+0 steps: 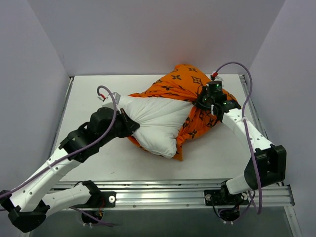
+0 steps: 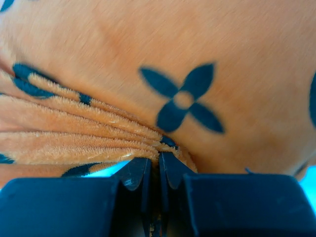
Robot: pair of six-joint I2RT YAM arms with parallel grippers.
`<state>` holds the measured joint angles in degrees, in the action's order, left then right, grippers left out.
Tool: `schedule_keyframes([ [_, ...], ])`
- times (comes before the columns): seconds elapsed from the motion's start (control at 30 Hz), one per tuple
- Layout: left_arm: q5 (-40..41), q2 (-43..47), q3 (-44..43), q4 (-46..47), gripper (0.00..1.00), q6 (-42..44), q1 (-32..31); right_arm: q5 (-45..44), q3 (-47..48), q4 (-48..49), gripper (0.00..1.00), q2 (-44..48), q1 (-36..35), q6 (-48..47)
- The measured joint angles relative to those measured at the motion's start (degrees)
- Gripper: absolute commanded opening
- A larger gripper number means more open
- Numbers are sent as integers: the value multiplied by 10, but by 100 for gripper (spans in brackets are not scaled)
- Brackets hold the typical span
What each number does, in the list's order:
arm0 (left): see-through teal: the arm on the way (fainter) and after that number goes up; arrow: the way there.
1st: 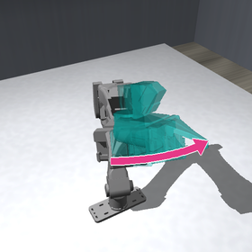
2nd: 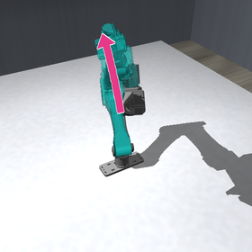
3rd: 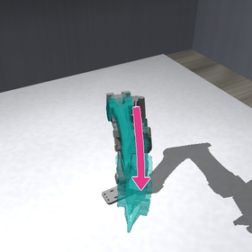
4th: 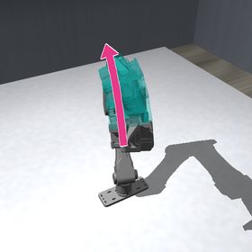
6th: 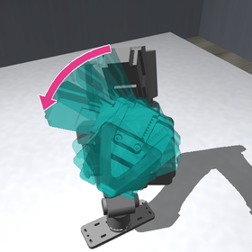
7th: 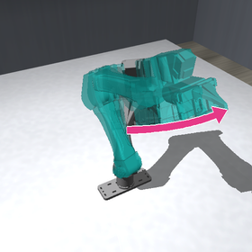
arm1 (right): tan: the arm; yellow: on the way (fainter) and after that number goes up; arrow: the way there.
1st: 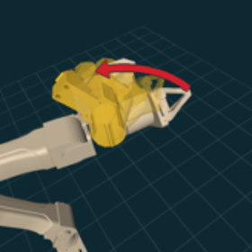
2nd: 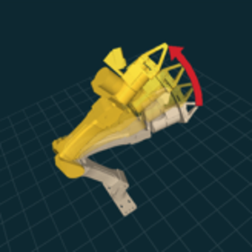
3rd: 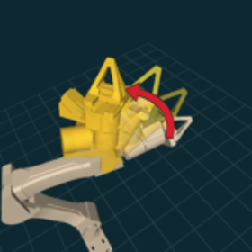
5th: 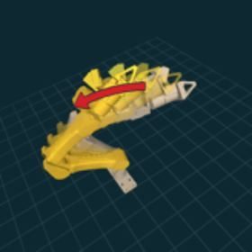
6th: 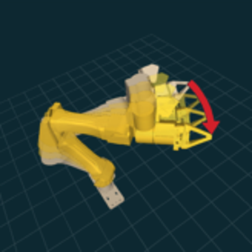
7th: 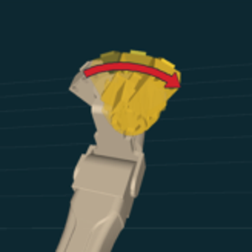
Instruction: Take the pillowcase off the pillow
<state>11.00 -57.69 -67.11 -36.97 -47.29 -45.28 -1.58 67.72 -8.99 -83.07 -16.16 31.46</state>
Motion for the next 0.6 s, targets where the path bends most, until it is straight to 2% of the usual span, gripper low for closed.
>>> schedule_keyframes([
  [0.2,16,43,-28,-72,2,20,1,138,0,0,2,-1,29,19],
  [0.23,15,46,-28,-78,2,24,3,156,-1,5,7,-1,29,14],
  [0.27,13,47,-28,-80,2,27,5,169,-2,10,22,-1,29,11],
  [0.37,-2,41,-28,-78,2,33,12,191,-19,43,44,8,19,-2],
  [0.47,-8,15,-34,-75,2,40,16,198,-65,86,58,52,-7,-14],
  [0.6,-7,-55,-89,-73,2,52,17,204,-120,100,65,144,-21,-24],
])
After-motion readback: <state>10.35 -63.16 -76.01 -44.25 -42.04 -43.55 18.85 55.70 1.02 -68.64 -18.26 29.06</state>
